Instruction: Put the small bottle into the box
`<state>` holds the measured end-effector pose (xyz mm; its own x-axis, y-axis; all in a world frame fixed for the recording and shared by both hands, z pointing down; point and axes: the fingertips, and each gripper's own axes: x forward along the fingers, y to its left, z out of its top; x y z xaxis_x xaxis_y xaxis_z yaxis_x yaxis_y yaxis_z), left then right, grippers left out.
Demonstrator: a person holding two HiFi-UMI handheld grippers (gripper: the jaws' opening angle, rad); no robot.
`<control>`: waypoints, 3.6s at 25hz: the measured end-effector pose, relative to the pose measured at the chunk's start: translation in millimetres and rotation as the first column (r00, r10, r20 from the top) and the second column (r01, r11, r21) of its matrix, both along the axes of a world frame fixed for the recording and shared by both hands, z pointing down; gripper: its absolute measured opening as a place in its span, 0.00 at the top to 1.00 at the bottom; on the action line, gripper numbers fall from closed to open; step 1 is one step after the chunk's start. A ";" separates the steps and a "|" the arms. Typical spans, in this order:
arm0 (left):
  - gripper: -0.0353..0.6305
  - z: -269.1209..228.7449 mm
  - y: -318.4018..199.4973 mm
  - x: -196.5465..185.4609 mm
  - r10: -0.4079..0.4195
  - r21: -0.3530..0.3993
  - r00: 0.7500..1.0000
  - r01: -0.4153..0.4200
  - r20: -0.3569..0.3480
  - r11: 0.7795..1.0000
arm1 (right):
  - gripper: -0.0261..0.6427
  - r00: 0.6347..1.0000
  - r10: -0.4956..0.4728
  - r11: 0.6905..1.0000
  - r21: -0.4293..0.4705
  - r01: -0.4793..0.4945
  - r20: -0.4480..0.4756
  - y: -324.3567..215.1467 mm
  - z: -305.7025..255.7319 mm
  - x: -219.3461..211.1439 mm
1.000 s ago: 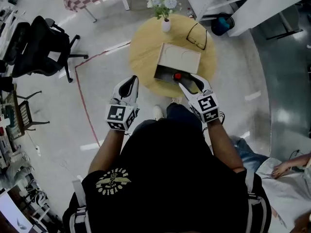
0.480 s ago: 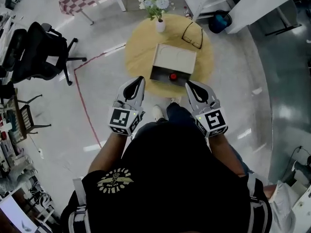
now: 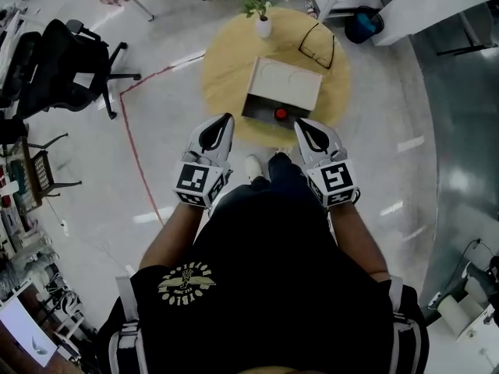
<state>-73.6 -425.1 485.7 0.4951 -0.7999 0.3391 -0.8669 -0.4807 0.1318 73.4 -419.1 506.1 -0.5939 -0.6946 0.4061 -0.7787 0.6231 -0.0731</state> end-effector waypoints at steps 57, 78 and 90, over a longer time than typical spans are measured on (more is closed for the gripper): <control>0.95 -29.9 -105.5 28.2 -0.110 0.027 0.992 0.108 0.066 0.994 | 0.74 0.938 -0.011 0.944 -0.312 -0.105 -0.347 -104.5 228.2 150.8; 0.95 -87.4 -136.6 29.7 -0.022 0.168 1.000 0.025 -0.020 0.985 | 0.95 0.998 0.046 0.955 0.291 -0.055 0.037 -138.7 -111.2 92.3; 0.95 -108.6 -118.9 -33.9 0.158 0.229 0.984 -0.137 -0.080 0.964 | 0.95 0.956 0.262 0.940 0.187 -0.284 0.135 -88.2 -127.0 31.3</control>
